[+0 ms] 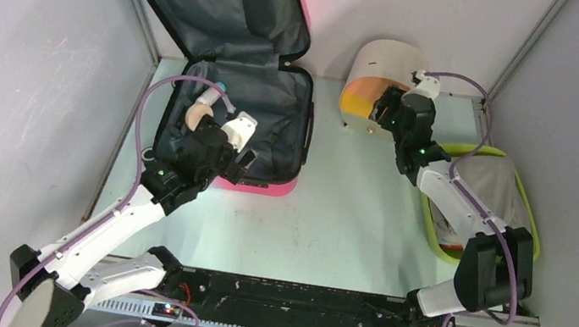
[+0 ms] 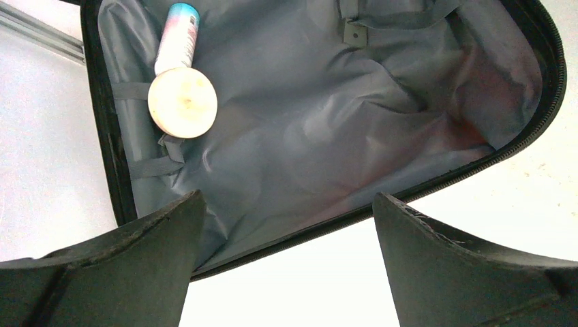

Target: Open, take out, and arrange the luggage

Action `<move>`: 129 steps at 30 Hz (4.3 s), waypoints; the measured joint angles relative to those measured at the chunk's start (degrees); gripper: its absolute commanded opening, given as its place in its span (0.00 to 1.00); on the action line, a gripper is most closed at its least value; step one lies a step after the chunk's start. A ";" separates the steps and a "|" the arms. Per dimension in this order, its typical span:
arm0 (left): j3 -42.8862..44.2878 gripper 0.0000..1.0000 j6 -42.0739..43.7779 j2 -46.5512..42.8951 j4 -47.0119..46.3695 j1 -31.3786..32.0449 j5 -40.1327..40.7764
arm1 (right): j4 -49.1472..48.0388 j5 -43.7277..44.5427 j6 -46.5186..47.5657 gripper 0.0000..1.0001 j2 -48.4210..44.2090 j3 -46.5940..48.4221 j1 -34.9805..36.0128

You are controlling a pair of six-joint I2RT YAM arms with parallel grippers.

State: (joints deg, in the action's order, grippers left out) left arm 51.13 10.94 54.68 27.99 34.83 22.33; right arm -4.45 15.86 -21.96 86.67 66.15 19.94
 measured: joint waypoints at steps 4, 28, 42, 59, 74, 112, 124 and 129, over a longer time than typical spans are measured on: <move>0.00 1.00 -0.02 -0.94 0.00 0.00 0.00 | -1.44 -1.44 -4.15 0.62 -2.60 -4.35 -1.73; 0.00 1.00 -0.46 -1.16 0.07 0.00 -0.68 | -26.80 -7.72 -13.68 0.52 11.52 -12.96 -6.10; 0.00 1.00 -0.46 -1.11 0.44 0.00 -0.68 | -30.08 -8.72 -14.36 0.40 15.52 -10.08 -6.38; 0.00 1.00 -0.46 -1.07 0.44 0.00 -0.46 | -23.43 -8.31 -13.16 0.14 11.02 -9.68 -4.98; 0.00 1.00 -0.46 -1.09 0.44 0.00 0.02 | -22.14 -7.65 -13.73 0.54 6.49 -12.11 -5.11; 0.00 1.00 -0.46 -1.79 0.42 0.00 0.83 | -26.01 -6.38 -15.28 0.17 17.33 -7.28 -4.17; -1.95 1.00 -0.61 -0.68 -1.14 0.00 6.58 | -20.44 -5.55 -15.06 0.19 4.85 -17.46 -0.26; -2.54 1.00 -1.60 1.25 -1.51 -0.09 9.29 | -19.50 -5.64 -16.28 0.22 0.72 -21.11 1.53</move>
State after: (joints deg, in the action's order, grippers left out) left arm 48.60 9.34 55.92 26.48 34.74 31.62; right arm -23.94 10.22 -38.24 87.39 45.04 21.47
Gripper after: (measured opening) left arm 0.996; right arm 0.261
